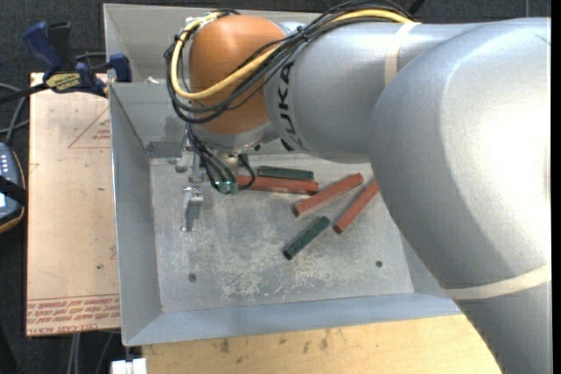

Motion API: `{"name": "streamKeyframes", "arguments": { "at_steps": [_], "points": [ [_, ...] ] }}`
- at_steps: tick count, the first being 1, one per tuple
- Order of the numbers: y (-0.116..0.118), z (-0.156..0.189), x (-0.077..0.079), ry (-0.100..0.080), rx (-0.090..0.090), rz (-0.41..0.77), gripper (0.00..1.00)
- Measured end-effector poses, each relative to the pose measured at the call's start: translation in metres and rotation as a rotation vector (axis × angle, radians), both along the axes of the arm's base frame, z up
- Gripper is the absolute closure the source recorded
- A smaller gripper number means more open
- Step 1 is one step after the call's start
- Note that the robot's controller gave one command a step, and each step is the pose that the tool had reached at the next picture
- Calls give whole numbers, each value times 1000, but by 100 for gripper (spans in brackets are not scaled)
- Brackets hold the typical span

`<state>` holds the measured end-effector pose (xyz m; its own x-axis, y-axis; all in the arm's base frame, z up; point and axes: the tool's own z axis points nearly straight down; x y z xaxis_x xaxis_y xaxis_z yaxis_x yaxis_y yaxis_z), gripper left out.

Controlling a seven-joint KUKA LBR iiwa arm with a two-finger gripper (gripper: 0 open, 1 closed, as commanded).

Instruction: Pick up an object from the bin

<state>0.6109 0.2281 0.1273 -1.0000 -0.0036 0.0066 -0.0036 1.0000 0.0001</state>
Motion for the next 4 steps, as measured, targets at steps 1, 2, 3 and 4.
{"name": "streamKeyframes", "arguments": {
  "at_steps": [1, 2, 3, 4],
  "points": [
    [-1, 5, 2, -7, 1, -3, 0],
    [-59, -42, 41, -21, 11, -75, 0],
    [-60, -42, 43, -23, 11, -83, 0],
    [-125, -27, 43, -15, 5, -233, 0]
  ]
}}
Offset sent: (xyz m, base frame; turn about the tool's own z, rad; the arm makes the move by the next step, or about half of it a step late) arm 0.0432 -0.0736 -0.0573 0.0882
